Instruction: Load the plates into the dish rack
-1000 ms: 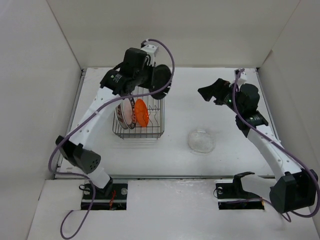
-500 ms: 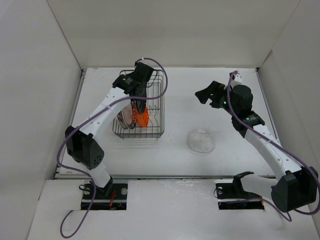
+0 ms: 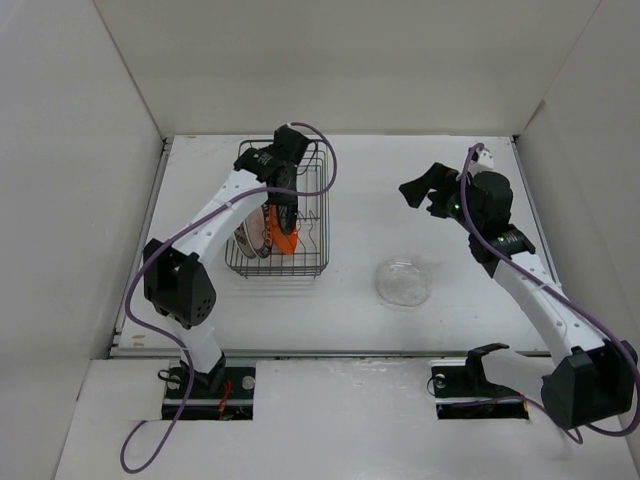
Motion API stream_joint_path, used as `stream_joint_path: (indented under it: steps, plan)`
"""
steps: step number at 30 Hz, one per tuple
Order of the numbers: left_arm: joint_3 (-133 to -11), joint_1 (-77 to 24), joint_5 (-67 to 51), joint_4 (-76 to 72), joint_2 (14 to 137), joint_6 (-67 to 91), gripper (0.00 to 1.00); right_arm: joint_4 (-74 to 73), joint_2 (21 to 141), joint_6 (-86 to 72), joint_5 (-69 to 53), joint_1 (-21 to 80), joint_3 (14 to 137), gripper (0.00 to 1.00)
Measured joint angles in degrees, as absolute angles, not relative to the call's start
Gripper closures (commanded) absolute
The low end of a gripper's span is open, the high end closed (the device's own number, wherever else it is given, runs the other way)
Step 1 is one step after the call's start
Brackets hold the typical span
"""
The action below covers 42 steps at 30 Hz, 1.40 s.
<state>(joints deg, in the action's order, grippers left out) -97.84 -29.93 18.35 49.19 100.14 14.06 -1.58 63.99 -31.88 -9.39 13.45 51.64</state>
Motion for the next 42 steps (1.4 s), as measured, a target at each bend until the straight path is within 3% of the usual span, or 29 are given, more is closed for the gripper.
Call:
stream_joint_path:
  steps: [3, 13, 15, 16, 17, 18, 21, 28, 41, 42]
  plan:
    - [-97.4, -29.9, 17.1, 49.0, 100.7, 14.0, 0.73, -2.7, 63.9, -31.3, -9.0, 12.9, 51.6, 0.0]
    - [-96.2, -29.9, 12.9, 49.2, 101.5, 12.5, 0.68, -8.4, 64.4, -29.5, -6.4, 11.2, 48.0, 0.0]
    - [-96.9, -29.9, 11.9, 50.0, 101.6, 11.2, 0.55, -11.5, 64.2, -29.5, -5.2, 11.2, 46.0, 0.0]
    - [-98.0, -29.9, 11.3, 50.8, 101.8, 10.5, 0.53, -13.3, 64.0, -29.5, -4.7, 11.2, 45.2, 0.01]
    - [-99.9, -29.9, 10.5, 51.8, 102.1, 10.0, 0.43, -15.2, 63.6, -29.5, -4.4, 11.2, 44.2, 0.04]
    - [-102.2, -29.9, 9.9, 52.2, 102.3, 9.1, 0.23, -17.0, 63.2, -29.5, -4.1, 11.2, 43.2, 0.06]
    - [-109.8, -29.9, 7.6, 52.3, 102.4, 7.0, 0.0, -21.6, 60.4, -29.7, -4.1, 11.2, 39.7, 0.13]
    - [-121.4, -29.9, 0.7, 51.3, 101.4, 4.8, 0.0, -26.9, 53.9, -32.5, -4.5, 11.2, 34.7, 0.2]
    - [-123.8, -29.9, -6.2, 53.2, 101.4, 2.0, 0.0, -28.5, 63.9, -36.3, -7.5, 11.2, 32.7, 0.25]
    - [-123.8, -29.9, -6.5, 53.4, 101.4, 1.9, 0.0, -28.3, 65.0, -36.5, -7.7, 11.2, 32.4, 0.32]
